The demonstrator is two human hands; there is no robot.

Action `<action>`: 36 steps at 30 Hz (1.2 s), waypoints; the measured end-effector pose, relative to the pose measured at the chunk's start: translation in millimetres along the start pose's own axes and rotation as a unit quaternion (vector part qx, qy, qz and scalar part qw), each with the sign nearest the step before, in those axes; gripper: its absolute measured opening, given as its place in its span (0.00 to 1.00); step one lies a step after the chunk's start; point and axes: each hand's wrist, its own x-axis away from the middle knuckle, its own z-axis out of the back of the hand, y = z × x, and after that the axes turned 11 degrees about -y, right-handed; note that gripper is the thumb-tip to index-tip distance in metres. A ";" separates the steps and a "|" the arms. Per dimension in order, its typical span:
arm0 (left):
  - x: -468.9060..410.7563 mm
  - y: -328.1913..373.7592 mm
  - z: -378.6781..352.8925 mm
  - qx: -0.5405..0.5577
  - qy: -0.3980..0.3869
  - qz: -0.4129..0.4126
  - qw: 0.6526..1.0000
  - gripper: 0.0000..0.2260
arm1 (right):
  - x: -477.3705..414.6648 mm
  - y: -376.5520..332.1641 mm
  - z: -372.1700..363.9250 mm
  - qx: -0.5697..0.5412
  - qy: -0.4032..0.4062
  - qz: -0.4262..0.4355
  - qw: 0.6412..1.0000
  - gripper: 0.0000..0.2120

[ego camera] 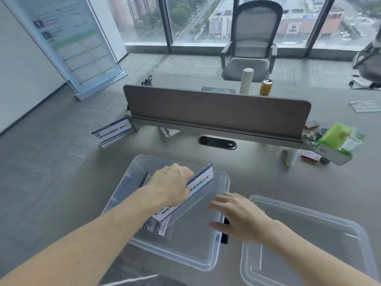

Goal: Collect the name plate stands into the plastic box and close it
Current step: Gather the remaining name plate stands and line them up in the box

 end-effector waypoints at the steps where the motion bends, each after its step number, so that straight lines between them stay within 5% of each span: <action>1: -1.1 -1.4 -12.0 0.007 -0.006 0.010 1.000 0.11 | -3.0 -1.2 -9.8 0.024 -0.017 0.023 0.999 0.17; 7: -13.0 -6.7 -84.3 0.097 -0.014 0.059 0.993 0.13 | -23.1 4.7 -55.3 0.087 -0.087 0.091 0.988 0.14; 18: -65.3 -17.7 -171.8 0.143 -0.047 0.157 0.976 0.15 | -34.5 14.2 -93.7 0.122 -0.022 0.059 0.991 0.17; 36: -74.0 -44.2 -175.4 0.062 -0.059 0.168 0.982 0.05 | -34.0 13.7 -98.9 0.131 0.011 0.051 0.990 0.16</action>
